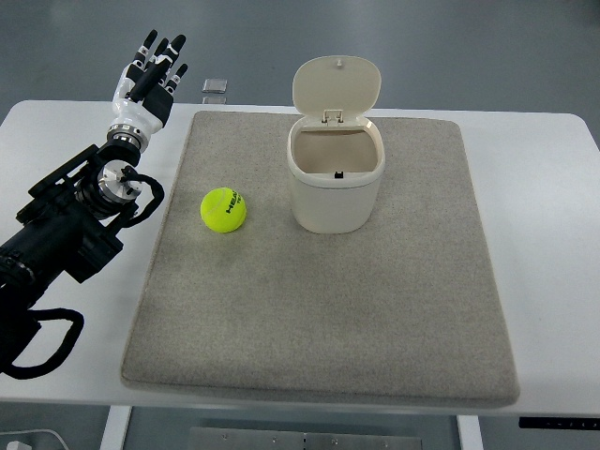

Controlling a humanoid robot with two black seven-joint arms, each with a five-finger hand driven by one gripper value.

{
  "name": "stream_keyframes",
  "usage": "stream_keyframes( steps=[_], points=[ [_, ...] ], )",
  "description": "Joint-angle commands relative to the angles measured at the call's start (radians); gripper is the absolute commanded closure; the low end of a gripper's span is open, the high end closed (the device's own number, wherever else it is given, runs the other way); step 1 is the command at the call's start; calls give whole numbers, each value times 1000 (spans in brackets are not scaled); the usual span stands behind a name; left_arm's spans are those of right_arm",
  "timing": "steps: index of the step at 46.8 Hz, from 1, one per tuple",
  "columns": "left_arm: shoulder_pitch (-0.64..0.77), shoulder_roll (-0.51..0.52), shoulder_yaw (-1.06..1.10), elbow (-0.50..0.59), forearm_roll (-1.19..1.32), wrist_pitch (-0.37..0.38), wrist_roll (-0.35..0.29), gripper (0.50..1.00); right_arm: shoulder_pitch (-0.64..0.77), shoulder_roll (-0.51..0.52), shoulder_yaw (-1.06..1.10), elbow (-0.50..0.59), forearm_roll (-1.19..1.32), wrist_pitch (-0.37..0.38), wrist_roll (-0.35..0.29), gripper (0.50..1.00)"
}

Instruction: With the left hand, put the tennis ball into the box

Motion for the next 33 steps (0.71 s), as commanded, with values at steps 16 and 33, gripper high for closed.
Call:
stream_keyframes(
  steps=[16, 33],
  points=[
    [0, -7, 0, -9, 0, 34, 0, 510, 0, 0, 0, 0, 0, 0, 0, 562],
    [-17, 34, 0, -110, -3, 51, 9, 510, 0, 0, 0, 0, 0, 0, 0, 562]
  ],
)
